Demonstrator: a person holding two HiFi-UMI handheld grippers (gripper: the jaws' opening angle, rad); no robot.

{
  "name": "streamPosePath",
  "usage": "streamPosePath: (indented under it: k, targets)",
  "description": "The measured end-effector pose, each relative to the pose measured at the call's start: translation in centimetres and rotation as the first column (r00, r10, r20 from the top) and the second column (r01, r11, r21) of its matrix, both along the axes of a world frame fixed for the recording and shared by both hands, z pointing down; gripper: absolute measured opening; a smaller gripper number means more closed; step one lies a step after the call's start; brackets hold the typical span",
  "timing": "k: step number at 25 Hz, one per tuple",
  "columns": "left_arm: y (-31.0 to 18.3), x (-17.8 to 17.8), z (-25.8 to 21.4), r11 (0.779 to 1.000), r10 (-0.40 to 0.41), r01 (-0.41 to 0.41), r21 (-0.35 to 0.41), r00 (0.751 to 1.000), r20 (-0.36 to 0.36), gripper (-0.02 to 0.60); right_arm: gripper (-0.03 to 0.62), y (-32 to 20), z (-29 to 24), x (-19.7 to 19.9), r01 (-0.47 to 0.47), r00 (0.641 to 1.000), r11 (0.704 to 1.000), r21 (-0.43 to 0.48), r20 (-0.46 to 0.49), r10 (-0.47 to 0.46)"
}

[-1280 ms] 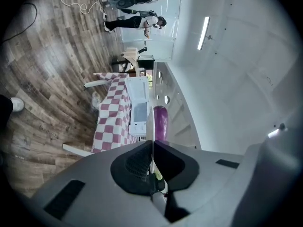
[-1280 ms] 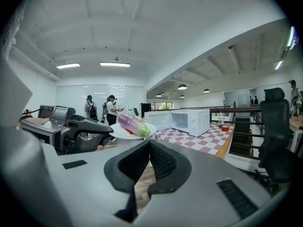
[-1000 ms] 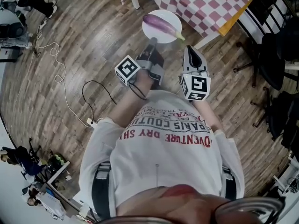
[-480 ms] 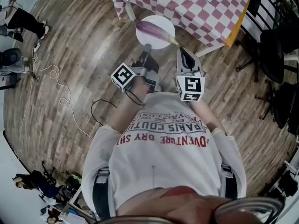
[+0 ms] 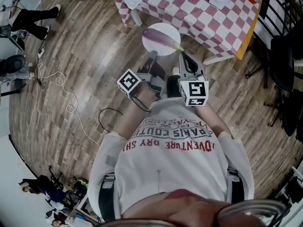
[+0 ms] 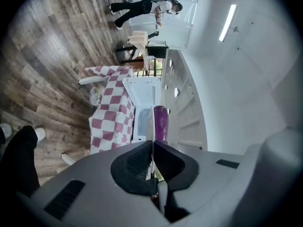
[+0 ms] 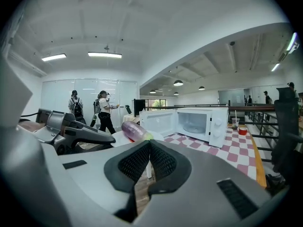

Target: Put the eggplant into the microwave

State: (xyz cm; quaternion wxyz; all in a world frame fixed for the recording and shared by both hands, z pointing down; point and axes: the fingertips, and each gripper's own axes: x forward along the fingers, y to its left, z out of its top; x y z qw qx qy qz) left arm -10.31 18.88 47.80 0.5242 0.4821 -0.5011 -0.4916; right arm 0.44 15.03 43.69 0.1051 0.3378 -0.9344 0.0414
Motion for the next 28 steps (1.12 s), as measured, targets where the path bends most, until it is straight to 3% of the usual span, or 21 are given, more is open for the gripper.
streamPosePath:
  k: [8,15,20,28]
  targets:
    - [-10.5,-3.2,-2.0,0.999,-0.037,0.036,0.035,0.999,0.017,0.031,0.026,-10.3,-1.0,-3.4,0.06,0.997,0.998,0.02,0.039,-0.061]
    - [-19.7,-4.6,-1.0,0.998,-0.06,0.06,-0.012,0.998,0.034,0.031,0.026,-19.8,-0.2,-4.4,0.08,0.997,0.997,0.012,0.016,-0.08]
    - [-25.4,-4.8,-0.4,0.998,-0.059,0.059,-0.013,0.998,0.031,0.032,0.026,-25.8,0.2,-4.6,0.07,0.997,0.998,0.006,0.022,-0.07]
    - [-31.7,-3.9,0.6,0.999,-0.024,0.025,-0.038,1.0,0.015,0.031,0.026,-31.3,0.7,-3.2,0.021,1.0,1.0,-0.018,0.023,-0.021]
